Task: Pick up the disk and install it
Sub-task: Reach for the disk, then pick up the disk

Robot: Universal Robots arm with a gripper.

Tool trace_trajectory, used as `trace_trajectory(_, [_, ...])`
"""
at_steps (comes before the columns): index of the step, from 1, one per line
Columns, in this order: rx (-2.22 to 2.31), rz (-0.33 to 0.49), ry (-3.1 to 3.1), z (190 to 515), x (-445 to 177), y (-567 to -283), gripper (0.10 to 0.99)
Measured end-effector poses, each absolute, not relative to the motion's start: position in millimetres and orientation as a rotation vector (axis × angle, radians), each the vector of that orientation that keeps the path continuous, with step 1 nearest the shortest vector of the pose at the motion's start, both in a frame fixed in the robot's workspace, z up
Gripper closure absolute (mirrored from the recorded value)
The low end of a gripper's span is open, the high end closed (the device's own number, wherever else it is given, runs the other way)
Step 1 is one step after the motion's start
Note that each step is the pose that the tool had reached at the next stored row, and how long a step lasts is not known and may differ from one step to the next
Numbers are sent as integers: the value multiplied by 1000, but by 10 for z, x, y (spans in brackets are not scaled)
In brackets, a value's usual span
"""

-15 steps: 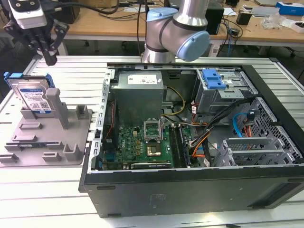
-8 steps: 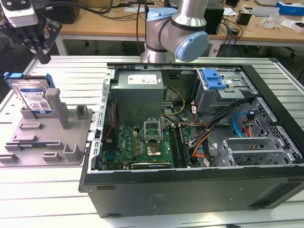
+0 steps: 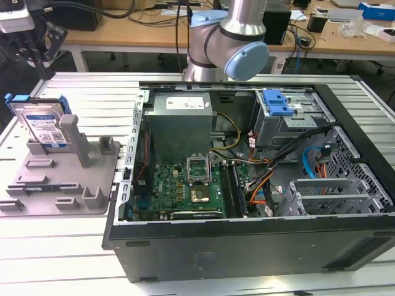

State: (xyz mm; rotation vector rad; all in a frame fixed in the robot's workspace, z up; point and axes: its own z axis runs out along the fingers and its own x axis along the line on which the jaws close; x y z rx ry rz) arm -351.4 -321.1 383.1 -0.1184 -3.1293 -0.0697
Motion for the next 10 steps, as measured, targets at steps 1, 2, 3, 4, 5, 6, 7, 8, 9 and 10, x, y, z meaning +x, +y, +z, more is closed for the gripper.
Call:
trace_trajectory(1, [-118,-70,-3129,3832,-3514,-3211,980])
trace_trajectory(2, [-118,-70,-3129,3832,-3514,-3211,980])
trace_trajectory(3, [-118,-70,-3129,3832,-3514,-3210,980])
trace_trajectory(4, [-118,-70,-3129,3831,-3514,-3210,980])
trace_trajectory(5, [-118,-70,-3129,3832,-3514,-3210,980])
trace_trajectory(6, [-118,-70,-3129,3832,-3514,-3210,980])
trace_trajectory(7, [-118,-70,-3129,3832,-3514,-3210,980])
trace_trajectory(8, [-118,-70,-3129,3832,-3514,-3210,980])
trace_trajectory(9, [-118,-70,-3129,3832,-3514,-3210,980])
trace_trajectory(10, [-118,-70,-3129,3832,-3514,-3209,980])
